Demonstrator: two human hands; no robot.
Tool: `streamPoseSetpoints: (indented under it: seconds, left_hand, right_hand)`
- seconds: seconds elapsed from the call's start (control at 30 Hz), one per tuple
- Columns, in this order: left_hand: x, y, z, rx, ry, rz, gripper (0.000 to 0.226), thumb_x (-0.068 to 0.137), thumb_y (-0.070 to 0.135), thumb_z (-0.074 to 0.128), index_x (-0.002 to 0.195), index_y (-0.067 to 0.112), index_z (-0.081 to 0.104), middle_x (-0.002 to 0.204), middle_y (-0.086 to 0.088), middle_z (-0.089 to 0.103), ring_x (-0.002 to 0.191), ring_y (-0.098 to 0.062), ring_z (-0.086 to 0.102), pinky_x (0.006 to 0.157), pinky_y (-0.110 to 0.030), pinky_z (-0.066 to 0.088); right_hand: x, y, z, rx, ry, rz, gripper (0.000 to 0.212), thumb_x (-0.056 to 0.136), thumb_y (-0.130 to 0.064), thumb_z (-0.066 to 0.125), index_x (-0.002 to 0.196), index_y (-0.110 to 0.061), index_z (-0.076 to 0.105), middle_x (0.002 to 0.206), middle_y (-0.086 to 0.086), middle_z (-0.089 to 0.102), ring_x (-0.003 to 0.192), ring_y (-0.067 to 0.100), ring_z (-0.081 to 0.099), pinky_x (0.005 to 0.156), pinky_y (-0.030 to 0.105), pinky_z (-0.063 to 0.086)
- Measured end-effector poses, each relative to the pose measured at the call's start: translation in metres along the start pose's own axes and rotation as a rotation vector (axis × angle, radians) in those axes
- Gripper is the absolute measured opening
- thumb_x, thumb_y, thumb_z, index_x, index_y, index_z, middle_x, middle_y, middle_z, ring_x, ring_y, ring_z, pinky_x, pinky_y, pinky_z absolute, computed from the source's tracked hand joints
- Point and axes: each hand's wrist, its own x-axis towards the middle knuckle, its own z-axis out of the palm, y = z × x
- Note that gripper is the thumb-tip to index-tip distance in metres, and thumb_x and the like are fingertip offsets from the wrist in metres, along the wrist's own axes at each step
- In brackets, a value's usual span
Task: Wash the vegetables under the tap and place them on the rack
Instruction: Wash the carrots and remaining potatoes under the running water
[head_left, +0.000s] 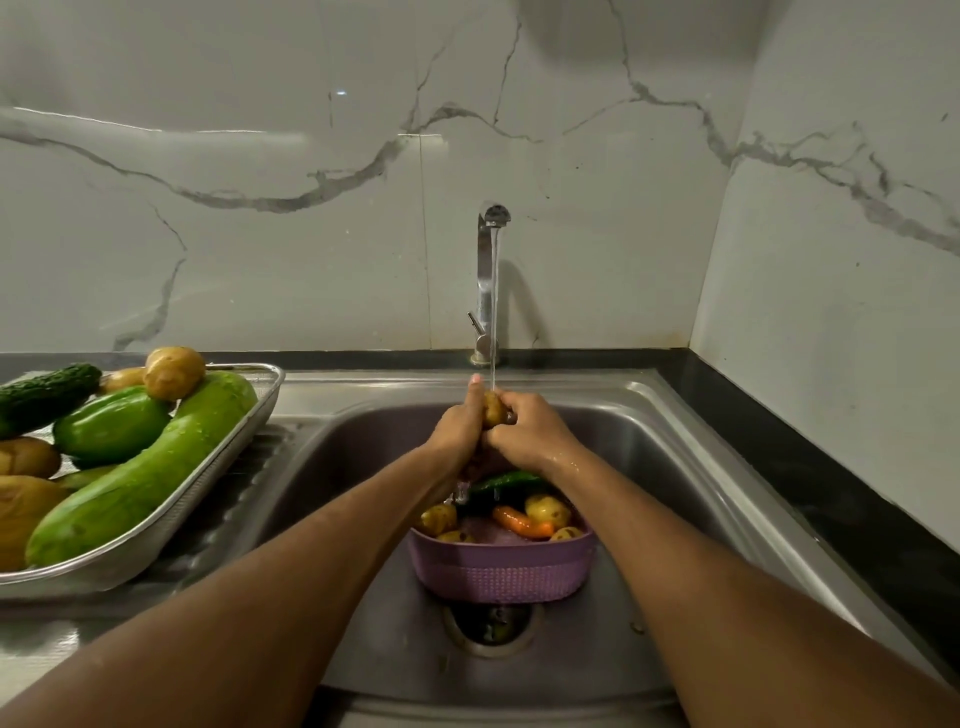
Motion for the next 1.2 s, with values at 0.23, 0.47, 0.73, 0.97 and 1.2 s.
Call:
streamPoseSetpoints:
  seconds: [0.23, 0.47, 0.73, 0.97, 1.2]
  left_hand:
    - [0.010, -0.008, 0.011, -0.146, 0.059, -0.138, 0.064, 0.110, 0.047, 0.025, 0.097, 0.004, 0.070, 0.073, -0.013, 0.068, 0.066, -0.021, 0.061, 0.062, -0.032, 0.052]
    - [0.001, -0.003, 0.004, -0.033, 0.012, -0.105, 0.057, 0.109, 0.049, 0.028, 0.091, 0.011, 0.066, 0.066, -0.005, 0.061, 0.057, -0.014, 0.052, 0.051, -0.027, 0.041]
    - [0.006, -0.006, -0.002, -0.041, 0.081, -0.078, 0.053, 0.110, 0.044, 0.029, 0.084, 0.010, 0.061, 0.059, -0.004, 0.056, 0.050, -0.013, 0.049, 0.046, -0.024, 0.040]
    - [0.000, -0.005, 0.006, 0.013, -0.038, -0.107, 0.053, 0.109, 0.048, 0.029, 0.085, 0.012, 0.060, 0.049, 0.002, 0.052, 0.043, -0.010, 0.043, 0.042, -0.023, 0.035]
    - [0.004, -0.008, 0.008, 0.070, 0.038, -0.082, 0.056, 0.110, 0.048, 0.030, 0.080, 0.011, 0.060, 0.053, 0.000, 0.055, 0.053, -0.013, 0.050, 0.049, -0.025, 0.039]
  right_hand:
    - [-0.006, 0.008, -0.003, -0.156, 0.043, -0.036, 0.038, 0.086, -0.003, 0.067, 0.118, -0.022, 0.075, 0.103, 0.003, 0.075, 0.095, 0.016, 0.070, 0.088, 0.035, 0.061]
    - [-0.001, 0.004, -0.004, -0.106, 0.047, -0.001, 0.025, 0.091, -0.002, 0.062, 0.107, -0.018, 0.074, 0.097, 0.005, 0.072, 0.091, 0.016, 0.067, 0.085, 0.032, 0.058]
    - [-0.009, -0.003, -0.003, -0.024, -0.084, 0.045, 0.045, 0.094, 0.001, 0.058, 0.132, -0.021, 0.066, 0.108, 0.005, 0.067, 0.094, 0.016, 0.062, 0.081, 0.029, 0.054]
    - [-0.009, -0.001, -0.010, -0.024, -0.014, 0.087, 0.029, 0.094, -0.002, 0.057, 0.115, -0.016, 0.072, 0.103, 0.009, 0.069, 0.094, 0.020, 0.065, 0.083, 0.031, 0.057]
    - [-0.010, 0.001, -0.003, -0.079, -0.065, 0.097, 0.046, 0.094, 0.000, 0.057, 0.135, -0.021, 0.062, 0.097, 0.000, 0.061, 0.087, 0.014, 0.059, 0.076, 0.027, 0.054]
